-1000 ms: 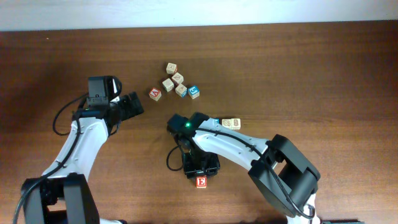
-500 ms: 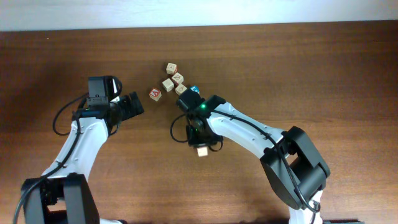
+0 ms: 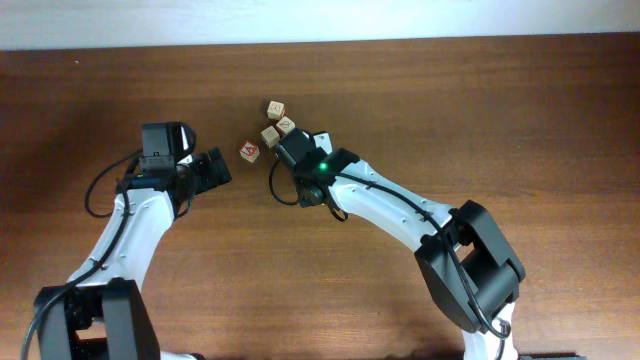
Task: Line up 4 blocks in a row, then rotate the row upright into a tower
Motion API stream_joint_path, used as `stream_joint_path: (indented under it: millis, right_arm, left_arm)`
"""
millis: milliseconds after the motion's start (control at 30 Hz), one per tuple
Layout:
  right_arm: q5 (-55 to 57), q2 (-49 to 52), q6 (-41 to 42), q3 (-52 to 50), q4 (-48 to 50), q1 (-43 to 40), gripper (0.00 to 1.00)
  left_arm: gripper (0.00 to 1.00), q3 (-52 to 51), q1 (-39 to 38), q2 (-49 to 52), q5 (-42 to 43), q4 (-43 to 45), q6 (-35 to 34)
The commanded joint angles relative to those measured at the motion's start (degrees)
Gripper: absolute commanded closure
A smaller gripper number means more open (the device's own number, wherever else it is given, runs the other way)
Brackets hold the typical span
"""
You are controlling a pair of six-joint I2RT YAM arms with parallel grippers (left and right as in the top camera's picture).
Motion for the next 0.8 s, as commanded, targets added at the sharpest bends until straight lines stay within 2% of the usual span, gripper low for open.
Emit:
stream_joint_path:
  millis: [0,33,133,200,233,333,367,433,633,767]
  right_arm:
    - [0.5,1.1,0.9,0.3,0.0,-0.2,0.7]
    - [0.5,1.1,0.9,0.3,0.0,-0.2,0.64]
    - [0.0,1.1,0.9,0.3,0.0,-0.2,0.56]
    - [0.0,1.1,0.1,0.7,1.0,-0.2,0.56]
    - [-2.6,1.0,-2.2,2.0,0.7,-0.2,0.6]
    - [-18.1,1.0,-4.3,2.7,-0.7,-0.2,0.91]
    - [-18.1,1.0,-4.3,2.3,-1.9,-0.1,0.96]
    - [-17.6,1.0,-2.6,-0.6,-3.1,-0.1,0.96]
    - [-11.8,1.0,-2.8,-0.7,-6.0,-1.8,0.96]
    - [-11.1,1.0,-8.7,-0.7,-6.3,-3.6,0.96]
  left_arm:
    - [0.01,0.5,0.1,-0.7,-0.4,0.1,0.3]
    - [0.01,0.5,0.1,-0.7,-0.4,0.1,0.3]
    - [0.01,0.5,0.1,-0.7,-0.4,0.1,0.3]
    - [0.01,0.5,0.1,-0.7,-0.4,0.1,0.3]
    - [0.01,0.5,0.1,-0.7,-0.4,0.1,0.3]
    - [0.01,0.5,0.1,-0.7,-0.4,0.1,0.3]
    - [0.01,0.5,0.1,-0.7,-0.4,0.1,0.3]
    - [0.01,0.5,0.1,-0.7,-0.4,0.1,0.3]
    - [0.01,0.5,0.1,-0.7,-0.4,0.1,0.3]
    - [0.01,0.5,0.1,-0.7,-0.4,0.1,0.3]
